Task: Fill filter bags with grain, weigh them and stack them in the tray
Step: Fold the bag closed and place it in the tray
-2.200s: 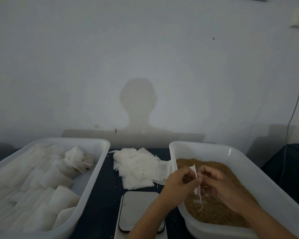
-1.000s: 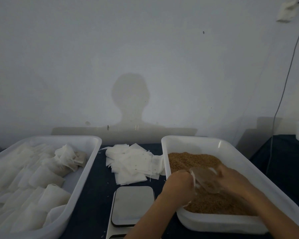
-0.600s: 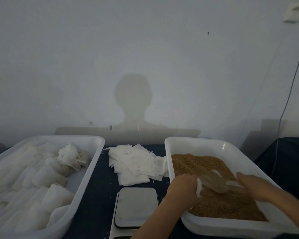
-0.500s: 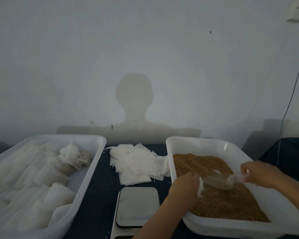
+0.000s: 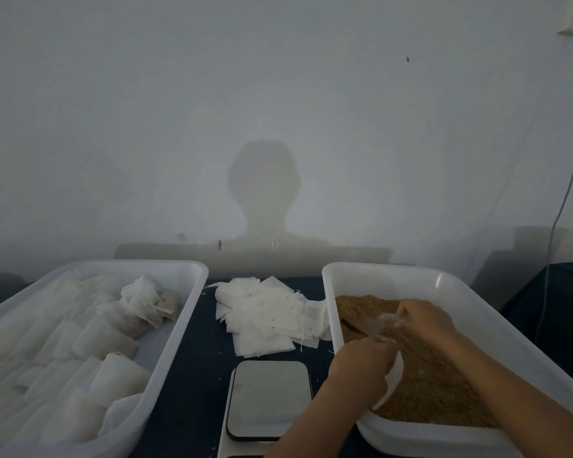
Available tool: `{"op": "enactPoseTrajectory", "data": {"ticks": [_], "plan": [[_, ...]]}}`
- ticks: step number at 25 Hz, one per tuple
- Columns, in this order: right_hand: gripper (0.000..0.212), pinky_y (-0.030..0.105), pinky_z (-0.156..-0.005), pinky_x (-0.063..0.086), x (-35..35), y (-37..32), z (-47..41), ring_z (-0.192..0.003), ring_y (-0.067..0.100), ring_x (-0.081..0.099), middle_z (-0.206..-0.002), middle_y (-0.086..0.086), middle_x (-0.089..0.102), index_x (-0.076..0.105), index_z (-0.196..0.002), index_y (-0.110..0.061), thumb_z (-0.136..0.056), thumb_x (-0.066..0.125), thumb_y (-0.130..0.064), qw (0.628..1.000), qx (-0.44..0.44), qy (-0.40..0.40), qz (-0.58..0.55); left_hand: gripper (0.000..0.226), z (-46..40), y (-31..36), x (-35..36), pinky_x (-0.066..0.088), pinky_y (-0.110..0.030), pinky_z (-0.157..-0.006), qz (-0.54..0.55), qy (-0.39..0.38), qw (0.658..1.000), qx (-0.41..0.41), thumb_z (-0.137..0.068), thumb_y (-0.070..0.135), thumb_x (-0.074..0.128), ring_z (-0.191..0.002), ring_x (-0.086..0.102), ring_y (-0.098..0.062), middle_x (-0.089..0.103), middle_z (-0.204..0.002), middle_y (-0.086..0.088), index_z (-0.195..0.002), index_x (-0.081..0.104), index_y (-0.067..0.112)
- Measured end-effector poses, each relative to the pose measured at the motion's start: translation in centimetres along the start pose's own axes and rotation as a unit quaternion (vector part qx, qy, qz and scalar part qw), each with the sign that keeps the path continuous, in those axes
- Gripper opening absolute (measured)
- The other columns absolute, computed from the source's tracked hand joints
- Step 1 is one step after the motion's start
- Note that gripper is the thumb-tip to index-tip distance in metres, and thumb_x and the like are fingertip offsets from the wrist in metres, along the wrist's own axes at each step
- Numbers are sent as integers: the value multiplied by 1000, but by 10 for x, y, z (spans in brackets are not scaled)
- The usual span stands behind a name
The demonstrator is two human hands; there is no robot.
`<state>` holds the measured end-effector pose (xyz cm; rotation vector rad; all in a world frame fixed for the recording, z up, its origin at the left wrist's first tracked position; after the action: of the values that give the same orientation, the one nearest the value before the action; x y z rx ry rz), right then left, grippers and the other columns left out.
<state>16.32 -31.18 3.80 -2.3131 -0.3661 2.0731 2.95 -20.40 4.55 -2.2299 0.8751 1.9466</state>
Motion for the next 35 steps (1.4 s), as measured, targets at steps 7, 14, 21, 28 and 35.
{"op": "enactPoseTrajectory", "data": {"ticks": [7,14,21,28,35], "plan": [[6,32,-81,46,7,26,12,-90,18,59,-98,0,61,58,-93,-17,-91,61,-22,991,31,-18,-131,20,-3,-5,1,37,-32,-75,16,20,1000,-10,-88,-2,48,-99,55,-32,56,-110,-16,-107,50,5],[6,21,-62,44,-57,85,78,-80,20,65,-97,3,64,62,-97,-17,-91,61,-15,967,47,-63,-241,20,-15,-25,-4,38,-28,-75,67,54,993,-79,-94,5,42,-97,56,-27,60,-110,-17,-107,56,0],[12,31,-76,53,-92,99,118,-81,24,67,-88,6,70,70,-95,-17,-85,68,-11,970,-14,-123,-209,23,-18,-17,0,41,-31,-79,55,41,997,-40,-92,7,41,-101,55,-26,61,-109,-13,-110,57,7],[12,27,-71,50,-100,87,121,-73,18,65,-82,5,68,70,-92,-21,-85,68,-11,973,-47,-127,-186,21,-15,-13,-4,43,-32,-71,78,65,995,-17,-90,11,50,-82,53,-22,62,-95,-13,-110,49,6],[21,33,-74,53,-120,72,118,-80,16,65,-89,4,69,70,-84,-37,-82,72,-17,975,-77,-143,-153,24,-12,-3,-13,39,-31,-69,86,111,990,22,-88,4,48,-87,54,-27,57,-100,-12,-112,49,6]]}}
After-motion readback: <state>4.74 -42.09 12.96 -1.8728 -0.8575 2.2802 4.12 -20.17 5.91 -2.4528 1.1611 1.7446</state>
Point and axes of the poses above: each hand's wrist, its own z-axis away from the middle knuckle, its own x-axis out of the palm, y = z × x, the point moved 9 cm from there along -z, towards the middle knuckle
